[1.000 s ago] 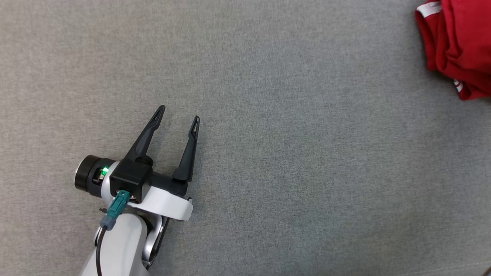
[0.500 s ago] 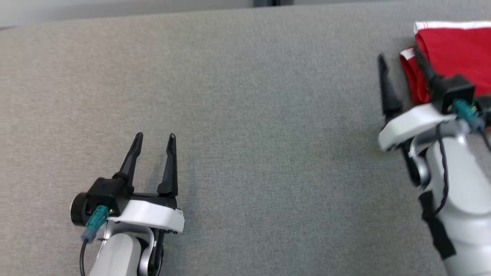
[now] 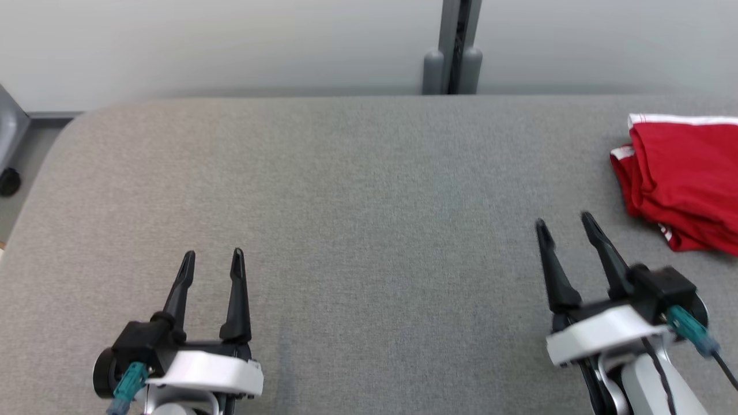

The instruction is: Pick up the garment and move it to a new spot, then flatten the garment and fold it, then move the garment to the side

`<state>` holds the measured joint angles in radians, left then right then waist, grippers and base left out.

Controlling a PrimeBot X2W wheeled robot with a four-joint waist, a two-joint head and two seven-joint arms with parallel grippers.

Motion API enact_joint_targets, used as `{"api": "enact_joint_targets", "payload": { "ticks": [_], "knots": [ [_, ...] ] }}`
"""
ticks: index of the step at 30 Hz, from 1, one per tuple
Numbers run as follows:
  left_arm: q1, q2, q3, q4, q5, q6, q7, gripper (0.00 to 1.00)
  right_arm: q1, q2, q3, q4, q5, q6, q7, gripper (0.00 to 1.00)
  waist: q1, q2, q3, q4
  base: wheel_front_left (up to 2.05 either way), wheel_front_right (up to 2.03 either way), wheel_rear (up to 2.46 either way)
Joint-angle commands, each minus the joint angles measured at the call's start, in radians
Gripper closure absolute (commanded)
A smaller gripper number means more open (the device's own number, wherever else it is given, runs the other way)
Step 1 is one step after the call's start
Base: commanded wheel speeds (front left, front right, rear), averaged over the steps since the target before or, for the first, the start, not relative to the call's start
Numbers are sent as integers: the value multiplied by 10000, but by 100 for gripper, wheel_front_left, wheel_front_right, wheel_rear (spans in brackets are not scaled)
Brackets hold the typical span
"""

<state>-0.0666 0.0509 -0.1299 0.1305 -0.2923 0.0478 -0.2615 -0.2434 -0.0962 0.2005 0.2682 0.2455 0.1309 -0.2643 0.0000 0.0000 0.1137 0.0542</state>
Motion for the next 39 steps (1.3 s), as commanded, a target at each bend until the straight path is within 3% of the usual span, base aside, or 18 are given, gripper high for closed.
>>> {"api": "enact_joint_targets", "payload": {
  "ticks": [1, 12, 19, 39],
  "knots": [
    [198, 21, 54, -122, 127, -73, -31, 0, 426, 35, -244, -217, 35, -3, -3, 0, 0, 0, -421, 223, 0, 0, 0],
    [1510, 18, 125, -50, 466, -461, -31, 0, 2469, 409, -909, -811, -346, -3, -3, 0, 0, 0, -1481, 287, 0, 0, 0],
    [1927, 18, 377, 16, 571, -435, -32, 0, 3147, 429, -1055, -908, -483, -3, -3, 0, 0, 0, -1853, 120, 0, 0, 0],
    [2078, 18, 523, 409, 800, -448, -33, 0, 3557, 431, -937, -776, -78, -3, -3, 0, 0, 0, -2069, -333, 0, 0, 0]
  ]
}}
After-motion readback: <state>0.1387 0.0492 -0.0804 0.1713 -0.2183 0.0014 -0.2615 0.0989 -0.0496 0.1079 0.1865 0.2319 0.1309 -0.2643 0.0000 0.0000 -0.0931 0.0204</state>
